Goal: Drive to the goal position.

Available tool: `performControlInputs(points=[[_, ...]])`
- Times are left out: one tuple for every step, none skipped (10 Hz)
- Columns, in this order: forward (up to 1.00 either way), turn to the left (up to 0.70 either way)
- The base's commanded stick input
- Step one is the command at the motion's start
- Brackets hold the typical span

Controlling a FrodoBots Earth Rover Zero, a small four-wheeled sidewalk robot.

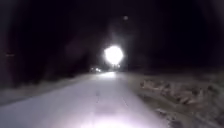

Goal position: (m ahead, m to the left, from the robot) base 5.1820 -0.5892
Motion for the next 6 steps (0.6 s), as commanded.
performControlInputs(points=[[1.00, 0.00], [1.00, 0.00], [1.00, 0.00], [1.00, 0.00], [1.00, 0.00], [1.00, 0.01]])
